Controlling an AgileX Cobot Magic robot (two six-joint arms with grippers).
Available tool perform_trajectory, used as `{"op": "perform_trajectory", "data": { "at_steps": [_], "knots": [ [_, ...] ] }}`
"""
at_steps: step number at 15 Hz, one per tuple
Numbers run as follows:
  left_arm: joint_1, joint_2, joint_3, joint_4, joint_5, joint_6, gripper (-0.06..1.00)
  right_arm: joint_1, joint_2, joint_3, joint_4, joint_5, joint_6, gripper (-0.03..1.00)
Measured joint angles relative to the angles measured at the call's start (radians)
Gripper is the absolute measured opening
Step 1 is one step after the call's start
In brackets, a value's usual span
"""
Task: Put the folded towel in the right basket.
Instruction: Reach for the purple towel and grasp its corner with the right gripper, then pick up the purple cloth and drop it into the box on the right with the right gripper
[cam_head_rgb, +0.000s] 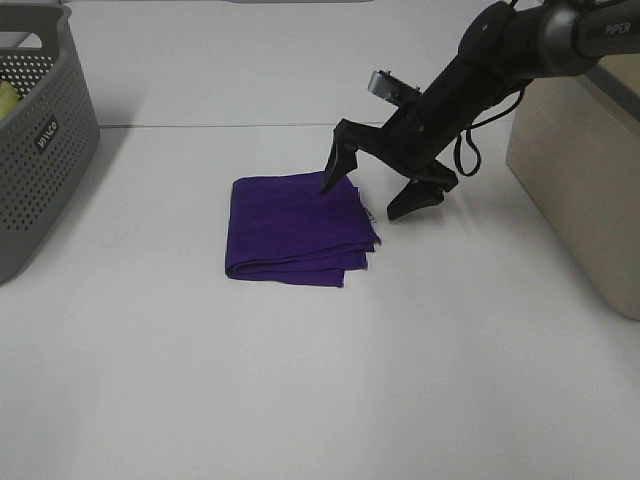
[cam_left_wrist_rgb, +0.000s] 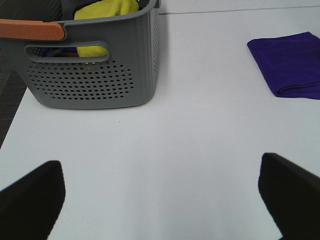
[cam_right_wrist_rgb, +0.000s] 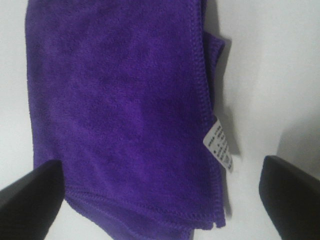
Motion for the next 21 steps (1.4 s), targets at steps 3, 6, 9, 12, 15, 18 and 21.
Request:
{"op": "perform_trajectory", "data": {
  "at_steps": [3,6,9,12,15,18,21],
  "knots": [
    [0.0,0.0,0.0,0.0,0.0,0.0,0.99,0.004,0.018,-0.009,-0.04,-0.002,0.05,0.95],
    [0.0,0.0,0.0,0.0,0.0,0.0,0.99,0.033,0.029,-0.015,-0.058,-0.016,0.069,0.92],
    [0.0,0.0,0.0,0.0,0.0,0.0,0.99,0.146,0.069,-0.034,-0.038,-0.099,0.112,0.83],
    [0.0,0.0,0.0,0.0,0.0,0.0,0.99,0.231,0.102,-0.037,-0.022,-0.196,0.132,0.44],
    [0.0,0.0,0.0,0.0,0.0,0.0,0.99,0.272,0.111,-0.035,-0.023,-0.253,0.144,0.03],
    [0.0,0.0,0.0,0.0,0.0,0.0,0.99,0.276,0.111,-0.034,-0.021,-0.257,0.144,0.03],
    [0.0,0.0,0.0,0.0,0.0,0.0,0.99,0.276,0.084,-0.029,-0.046,-0.221,0.14,0.03]
  ]
}}
